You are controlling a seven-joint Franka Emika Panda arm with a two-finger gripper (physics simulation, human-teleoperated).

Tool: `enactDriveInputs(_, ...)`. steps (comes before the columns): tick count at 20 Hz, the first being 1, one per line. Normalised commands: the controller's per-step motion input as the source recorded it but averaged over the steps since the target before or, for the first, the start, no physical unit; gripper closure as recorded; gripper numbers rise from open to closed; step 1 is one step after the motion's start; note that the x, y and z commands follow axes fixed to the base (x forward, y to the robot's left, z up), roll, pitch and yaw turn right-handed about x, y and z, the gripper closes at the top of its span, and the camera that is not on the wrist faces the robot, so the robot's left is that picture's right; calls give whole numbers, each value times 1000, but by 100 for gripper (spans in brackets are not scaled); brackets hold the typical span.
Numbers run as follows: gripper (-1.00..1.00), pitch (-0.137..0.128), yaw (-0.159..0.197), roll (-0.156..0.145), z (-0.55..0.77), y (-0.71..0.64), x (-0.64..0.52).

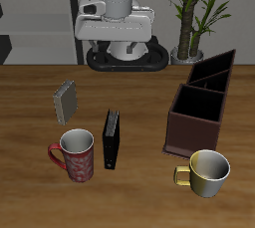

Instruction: Place the yellow book into the left desk caddy's right compartment

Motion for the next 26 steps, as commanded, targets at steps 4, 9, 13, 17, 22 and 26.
enactDriveInputs(4, -100, -20, -11, 13, -84, -432, -216)
enactDriveInputs(9, -100, -50, 20, 34, -52, -574, -382)
enactDriveInputs(13, -100, -2, -31, -55, -69, -498, -156)
enactDriveInputs(17, -100, -7, -31, -54, -260, -595, -275)
enactDriveInputs(22, -100, -7, -33, -50, -217, -308, -125)
enactDriveInputs(26, -100, -3, -49, -37, -243, -154, -72)
